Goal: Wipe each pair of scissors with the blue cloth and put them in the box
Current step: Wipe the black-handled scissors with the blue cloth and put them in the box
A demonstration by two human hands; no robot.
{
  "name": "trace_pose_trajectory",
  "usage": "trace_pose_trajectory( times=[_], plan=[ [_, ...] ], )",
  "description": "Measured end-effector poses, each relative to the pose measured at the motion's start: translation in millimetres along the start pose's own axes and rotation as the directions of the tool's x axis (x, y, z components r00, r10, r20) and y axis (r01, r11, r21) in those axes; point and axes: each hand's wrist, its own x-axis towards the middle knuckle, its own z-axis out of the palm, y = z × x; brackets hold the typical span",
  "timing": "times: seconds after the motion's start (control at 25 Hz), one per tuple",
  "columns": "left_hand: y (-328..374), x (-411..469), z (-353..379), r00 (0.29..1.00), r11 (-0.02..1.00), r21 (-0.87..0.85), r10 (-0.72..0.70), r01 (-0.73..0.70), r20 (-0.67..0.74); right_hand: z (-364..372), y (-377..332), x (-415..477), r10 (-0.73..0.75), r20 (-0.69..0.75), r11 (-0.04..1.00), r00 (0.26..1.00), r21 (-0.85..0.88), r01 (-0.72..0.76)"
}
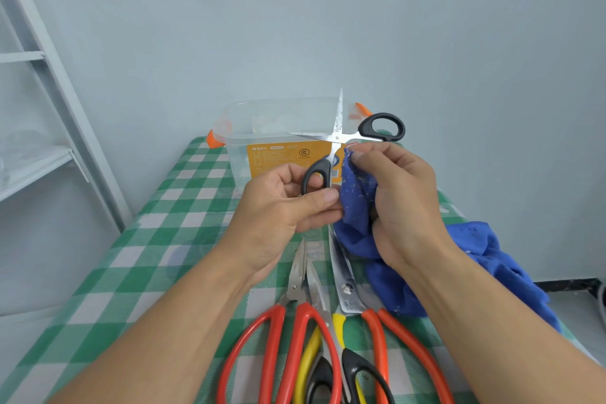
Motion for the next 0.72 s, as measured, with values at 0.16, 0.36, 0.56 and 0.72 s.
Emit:
trace_pose_trajectory(
  times=[0.16,0.36,0.56,0.72],
  plan=[
    [-0.9,0.5,0.3,1.000,1.000,0.023,0.008,-0.008,0.004,-0.1,2.6,0.6,-0.042,0.021,0.999,0.999,-0.012,0.042],
    [0.6,0.1,-0.5,1.000,0.998,0.058,0.027,-0.027,0.005,-0.6,4.1,-0.9,-0.118,0.024,0.990,0.993,-0.079,0.120],
    [0.1,-1.0,0.1,0.998,0.991,0.123,0.057,-0.057,0.002,0.9,8.4,-1.3,-0.242,0.098,0.894,0.965,-0.365,0.261],
    [2.7,-0.7,-3.4,0.999,0.993,0.111,0.052,-0.051,-0.008,0.3,8.2,0.2,-0.217,0.202,0.860,0.955,-0.424,0.285]
  ],
)
